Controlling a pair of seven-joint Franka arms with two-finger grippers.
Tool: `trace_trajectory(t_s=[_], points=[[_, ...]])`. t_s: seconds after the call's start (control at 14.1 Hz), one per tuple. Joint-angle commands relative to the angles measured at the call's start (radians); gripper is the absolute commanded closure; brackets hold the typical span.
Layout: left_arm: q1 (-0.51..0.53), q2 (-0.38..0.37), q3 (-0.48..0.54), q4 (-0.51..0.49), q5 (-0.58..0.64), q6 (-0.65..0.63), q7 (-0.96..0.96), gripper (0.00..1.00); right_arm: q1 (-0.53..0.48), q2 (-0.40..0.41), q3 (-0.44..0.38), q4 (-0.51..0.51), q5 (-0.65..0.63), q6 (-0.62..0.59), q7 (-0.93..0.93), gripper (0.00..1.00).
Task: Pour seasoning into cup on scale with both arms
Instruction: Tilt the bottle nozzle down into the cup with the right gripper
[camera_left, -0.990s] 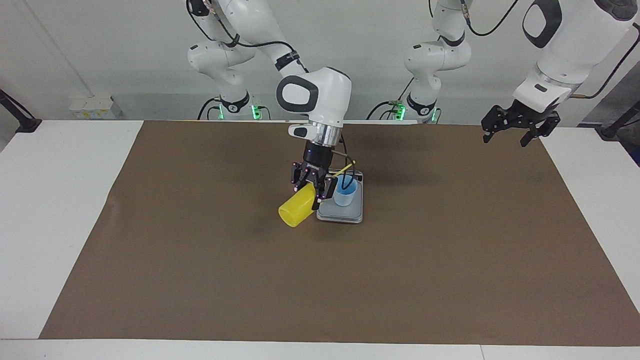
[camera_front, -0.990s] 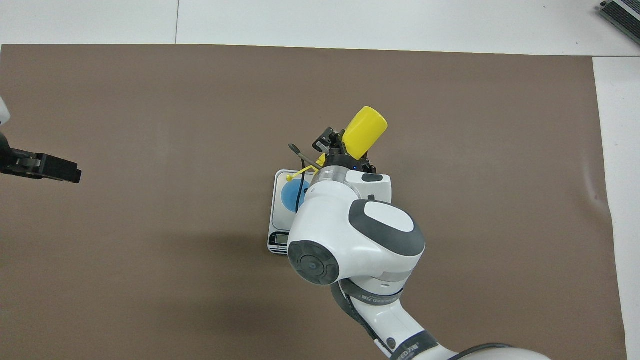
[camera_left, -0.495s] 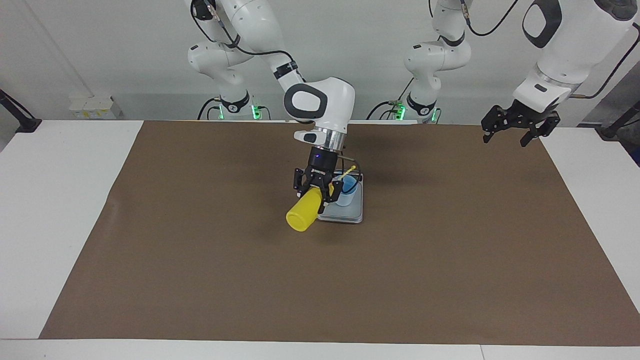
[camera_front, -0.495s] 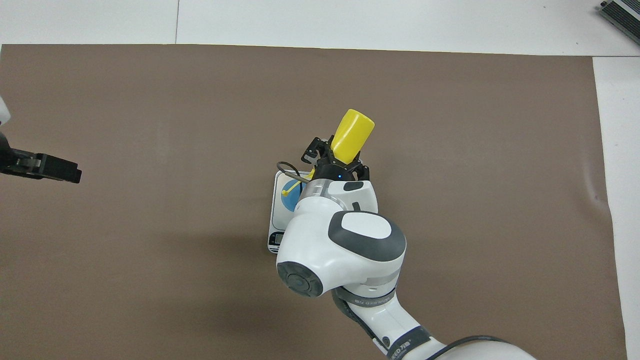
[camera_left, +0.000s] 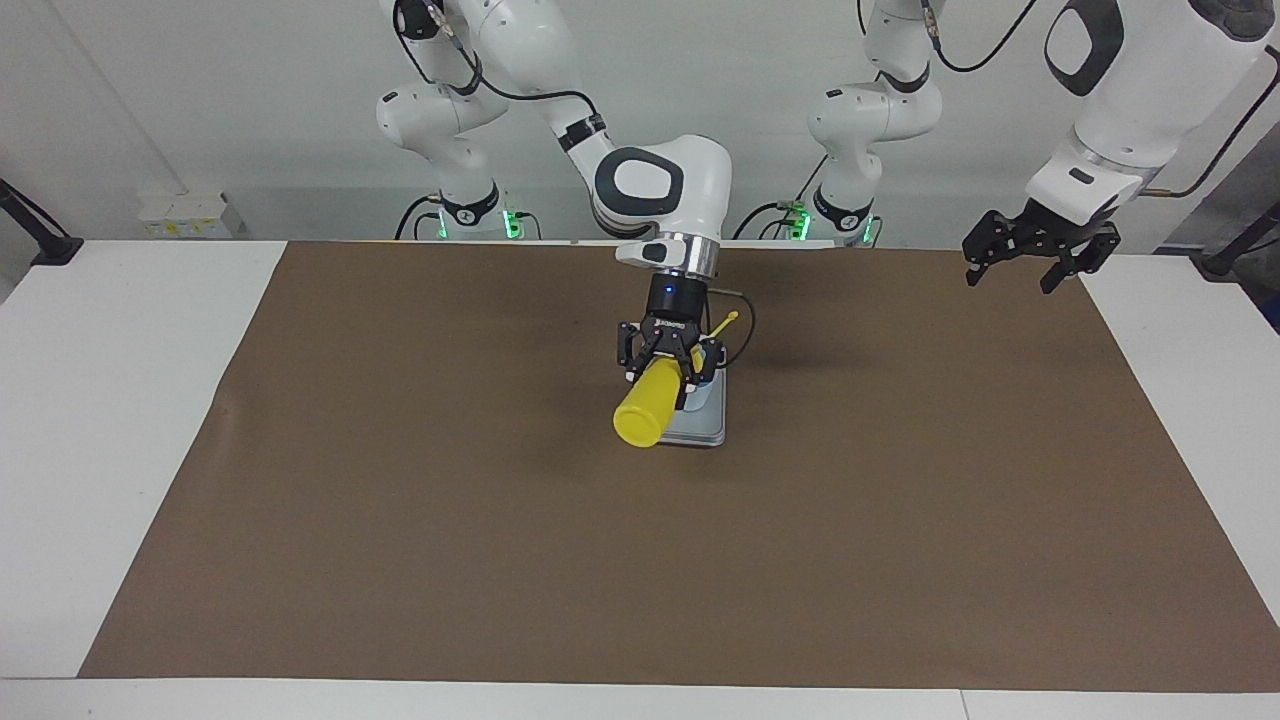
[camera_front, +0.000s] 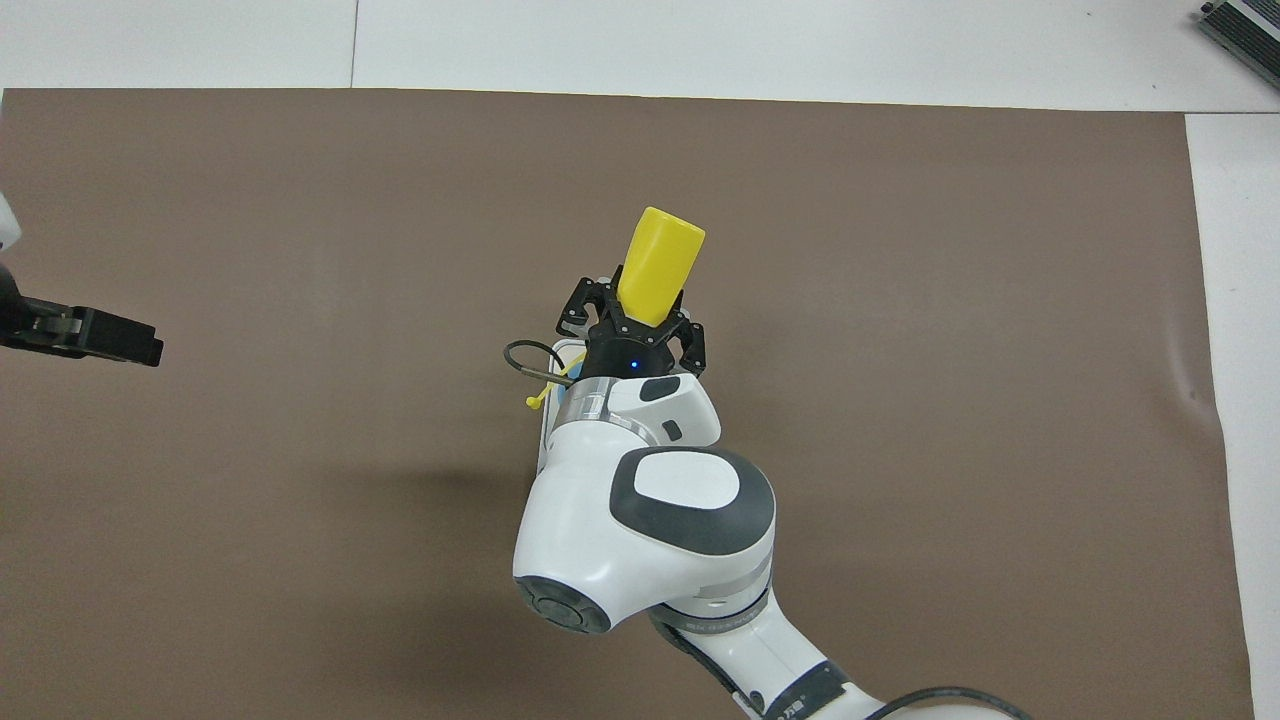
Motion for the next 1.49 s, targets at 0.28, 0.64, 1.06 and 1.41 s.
trace_trajectory(t_s=[0.28, 0.64, 1.06, 1.41], points=[[-0.014, -0.013, 0.006, -0.012, 0.012, -0.007, -0.012, 0.00, 0.002, -0.015, 0.005, 0.007, -0.226, -0.040, 0.139, 1.00], [-0.011, -0.010, 0.008, 0.000, 0.015, -0.002, 0.002, 0.00, 0.066, -0.009, 0.006, 0.006, -0.333, -0.124, 0.220, 1.00], [-0.014, -0.012, 0.002, 0.003, 0.060, -0.006, -0.013, 0.00, 0.074, 0.005, 0.008, 0.024, -0.350, -0.162, 0.271, 1.00], [-0.014, -0.013, 0.000, 0.000, 0.060, -0.006, -0.013, 0.00, 0.036, -0.043, 0.009, 0.047, -0.211, -0.100, 0.180, 1.00]])
